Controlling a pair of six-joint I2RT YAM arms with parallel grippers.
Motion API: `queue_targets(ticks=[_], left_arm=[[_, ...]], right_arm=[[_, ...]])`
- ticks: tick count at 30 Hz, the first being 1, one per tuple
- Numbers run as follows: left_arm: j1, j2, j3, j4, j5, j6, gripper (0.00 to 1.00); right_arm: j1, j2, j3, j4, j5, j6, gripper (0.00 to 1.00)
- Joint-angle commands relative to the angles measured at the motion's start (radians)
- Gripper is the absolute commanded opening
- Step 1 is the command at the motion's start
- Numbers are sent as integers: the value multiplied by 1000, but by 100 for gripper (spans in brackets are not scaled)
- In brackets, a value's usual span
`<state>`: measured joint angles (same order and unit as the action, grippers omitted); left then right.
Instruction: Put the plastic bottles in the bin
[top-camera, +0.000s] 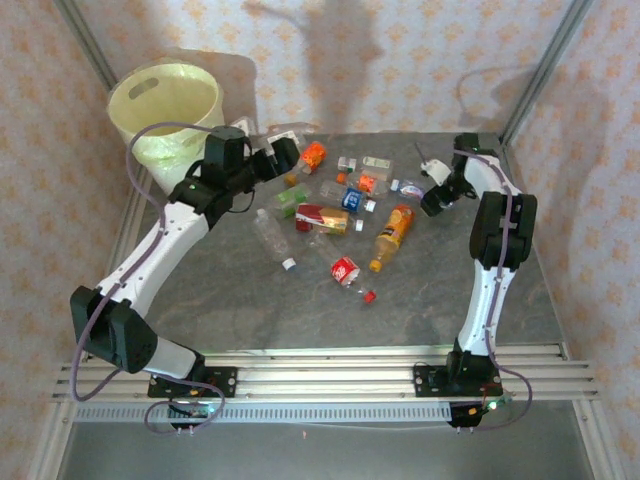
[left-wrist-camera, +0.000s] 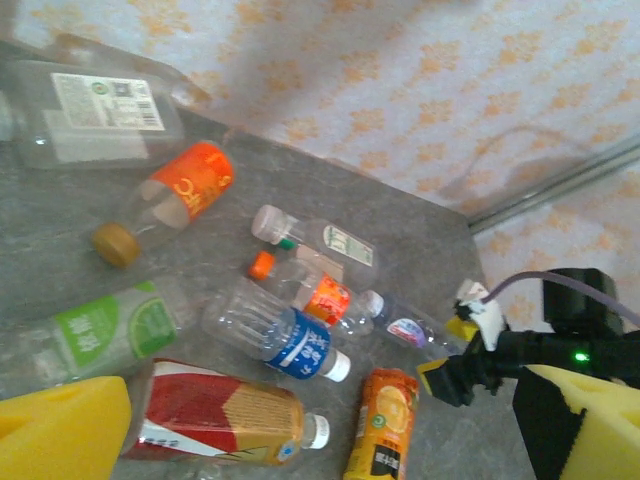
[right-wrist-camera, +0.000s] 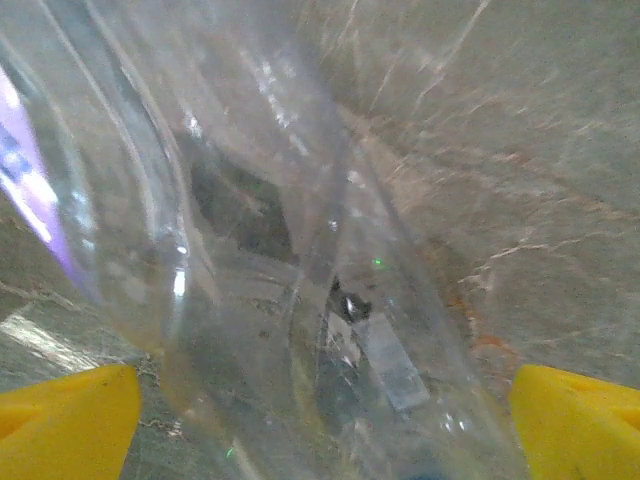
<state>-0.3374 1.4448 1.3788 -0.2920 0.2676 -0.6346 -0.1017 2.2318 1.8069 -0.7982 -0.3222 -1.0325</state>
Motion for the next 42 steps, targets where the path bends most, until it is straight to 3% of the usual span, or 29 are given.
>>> queue_targets(ticks=[1, 6, 19, 22, 24, 30, 32, 35, 37, 39, 42], left_arm=[[-20, 20, 23, 26, -56, 38, 100], [-40, 52, 43, -1, -57, 38, 100], [-95, 133, 108, -11, -40, 32, 100], [-121, 152, 100, 61, -69, 6, 100], [-144, 178, 104, 107, -74, -7, 100], [-210, 279, 161, 151, -23, -54, 100], [-218, 305, 165, 199, 47, -98, 100], [-222, 365, 173, 327, 233, -185, 100], [-225, 393, 133, 505, 331, -252, 100], [-233, 399, 111, 577, 339, -263, 100], [-255, 401, 145, 476, 302, -168, 100]], right_arm=[[-2, -20, -28, -10, 38, -76, 91], [-2, -34, -60, 31, 5, -62, 84], [-4, -205, -285, 234, 34, 39, 46], [-2, -306, -407, 370, 45, 172, 33], [0, -369, -472, 448, 47, 264, 30], [32, -556, -606, 568, 76, 533, 27], [54, -618, -651, 610, 67, 639, 27], [105, -711, -749, 689, -27, 850, 28], [141, -778, -847, 788, -151, 993, 29], [166, -823, -919, 861, -236, 1120, 29], [206, -886, -983, 888, -353, 1212, 29]])
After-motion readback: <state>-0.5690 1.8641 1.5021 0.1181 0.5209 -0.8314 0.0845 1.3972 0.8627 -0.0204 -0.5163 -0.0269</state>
